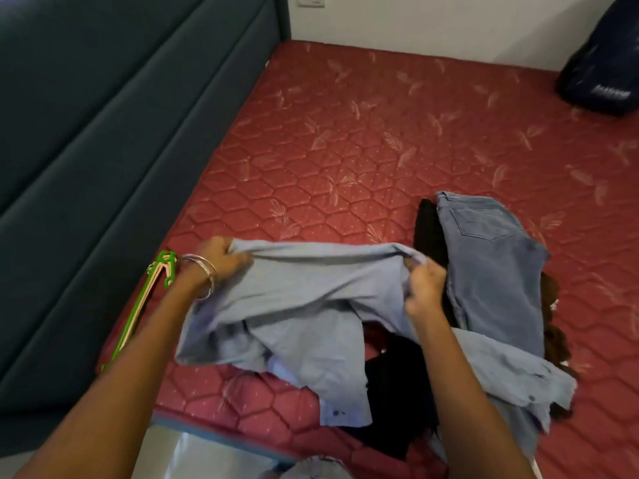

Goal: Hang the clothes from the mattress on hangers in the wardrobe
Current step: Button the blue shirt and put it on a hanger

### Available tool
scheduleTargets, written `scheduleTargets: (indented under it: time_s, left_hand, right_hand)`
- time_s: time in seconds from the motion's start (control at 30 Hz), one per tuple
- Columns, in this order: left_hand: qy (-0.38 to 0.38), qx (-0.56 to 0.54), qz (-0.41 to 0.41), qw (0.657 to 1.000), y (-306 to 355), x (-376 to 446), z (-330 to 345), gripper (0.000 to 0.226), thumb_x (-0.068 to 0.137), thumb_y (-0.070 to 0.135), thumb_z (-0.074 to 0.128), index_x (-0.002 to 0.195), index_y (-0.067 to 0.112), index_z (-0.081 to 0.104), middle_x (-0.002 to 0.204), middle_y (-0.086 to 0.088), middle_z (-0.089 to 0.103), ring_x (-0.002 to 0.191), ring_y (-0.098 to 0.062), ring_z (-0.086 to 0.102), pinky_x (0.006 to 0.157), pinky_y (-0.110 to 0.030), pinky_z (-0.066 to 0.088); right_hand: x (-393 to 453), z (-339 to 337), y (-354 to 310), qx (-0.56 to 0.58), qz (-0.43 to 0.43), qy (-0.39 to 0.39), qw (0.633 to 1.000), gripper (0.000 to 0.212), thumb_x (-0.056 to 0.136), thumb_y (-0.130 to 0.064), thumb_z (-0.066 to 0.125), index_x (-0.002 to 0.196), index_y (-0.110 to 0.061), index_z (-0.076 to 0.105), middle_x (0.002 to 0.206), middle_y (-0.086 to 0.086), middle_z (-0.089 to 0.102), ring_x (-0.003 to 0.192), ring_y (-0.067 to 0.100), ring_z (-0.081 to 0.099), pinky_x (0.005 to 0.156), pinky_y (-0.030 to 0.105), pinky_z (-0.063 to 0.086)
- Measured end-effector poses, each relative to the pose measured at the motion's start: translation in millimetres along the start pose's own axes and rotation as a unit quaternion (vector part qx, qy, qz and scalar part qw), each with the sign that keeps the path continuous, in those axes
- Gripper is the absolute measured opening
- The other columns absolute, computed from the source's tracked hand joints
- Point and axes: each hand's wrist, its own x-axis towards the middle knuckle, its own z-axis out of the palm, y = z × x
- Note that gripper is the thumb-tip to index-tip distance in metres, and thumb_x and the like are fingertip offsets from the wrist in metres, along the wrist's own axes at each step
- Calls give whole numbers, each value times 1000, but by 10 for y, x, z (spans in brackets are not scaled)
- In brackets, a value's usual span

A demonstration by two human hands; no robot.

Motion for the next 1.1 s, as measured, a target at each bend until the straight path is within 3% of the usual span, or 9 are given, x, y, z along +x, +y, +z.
scheduleTargets:
  time_s: [0.1, 0.17, 0.27, 0.43, 0.57, 0.7, 0.8, 0.93, 1.1]
  left_hand:
    - [30, 136, 10, 990, 47, 2, 105, 31, 82, 41, 68, 94, 13, 73, 99, -11, 72, 93, -27, 66, 73, -27, 47]
    - [2, -149, 89, 985, 336, -95, 174, 49, 74, 56, 70, 94, 12, 72, 86, -1, 73, 79, -16, 66, 67, -21, 47]
    - [-180, -401, -23, 898, 794, -233, 211, 69, 57, 78, 59, 86, 17, 70, 70, 3, 70, 59, -13, 61, 61, -29, 53]
    - [-134, -284, -80, 946, 561, -201, 527, 17, 83, 2, 67, 67, 6, 62, 50, -2, 54, 48, -14, 47, 44, -18, 41]
    - [-49, -353, -63, 932, 213, -146, 623, 18, 89, -9, 52, 92, 4, 63, 66, -2, 53, 58, -12, 44, 54, -21, 40]
    - [-16, -411, 45, 910, 229, -163, 414, 30, 91, -13, 44, 82, 12, 60, 67, 3, 57, 61, -9, 47, 61, -21, 41]
    - [-73, -466, 131, 872, 417, -332, 70, 37, 85, -14, 45, 71, 15, 64, 57, 11, 61, 53, 0, 52, 56, -14, 44]
    - [-82, -512, 238, 821, 687, -572, -482, 33, 67, 3, 42, 50, 18, 64, 52, 7, 59, 48, -3, 52, 51, -14, 43]
    - [-24, -532, 300, 791, 665, -547, -919, 26, 66, 6, 45, 55, 17, 66, 54, 1, 60, 50, -11, 54, 53, -21, 43]
  right_hand:
    - [-206, 128, -508, -88, -244, 37, 965, 27, 74, -2, 55, 85, -26, 63, 82, -7, 61, 79, 13, 56, 73, 31, 46]
    - [-552, 386, -656, -180, -338, -103, 918, 50, 71, 8, 55, 108, -27, 60, 98, -5, 61, 93, 10, 56, 84, 23, 46]
    - [-1026, 753, -328, -317, -444, -282, 790, 46, 68, 10, 64, 109, -11, 69, 96, 8, 57, 89, 13, 53, 82, 20, 44]
    - [-1366, 670, 279, -335, -328, -455, 757, 47, 73, 9, 59, 119, -3, 62, 116, 15, 55, 106, 15, 52, 90, 10, 38]
    - [-1167, 310, 282, -304, -67, -618, 722, 47, 82, 4, 68, 126, -4, 58, 127, 3, 57, 118, 17, 57, 89, 21, 49]
    - [-771, 205, 220, -305, -26, -351, 885, 30, 84, 16, 49, 97, -5, 65, 87, 10, 68, 82, 29, 64, 69, 30, 51]
    - [-541, 324, 60, -341, -151, -104, 922, 29, 84, 10, 53, 105, -8, 63, 90, 10, 66, 85, 20, 59, 78, 21, 51]
    - [-505, 599, -348, -268, -176, -399, 859, 68, 80, -7, 74, 141, -15, 43, 137, 1, 50, 124, 10, 49, 98, 13, 41]
    - [-803, 1025, -458, -276, -187, -580, 743, 27, 81, -6, 74, 106, -15, 65, 98, -11, 65, 92, 5, 60, 81, 24, 48]
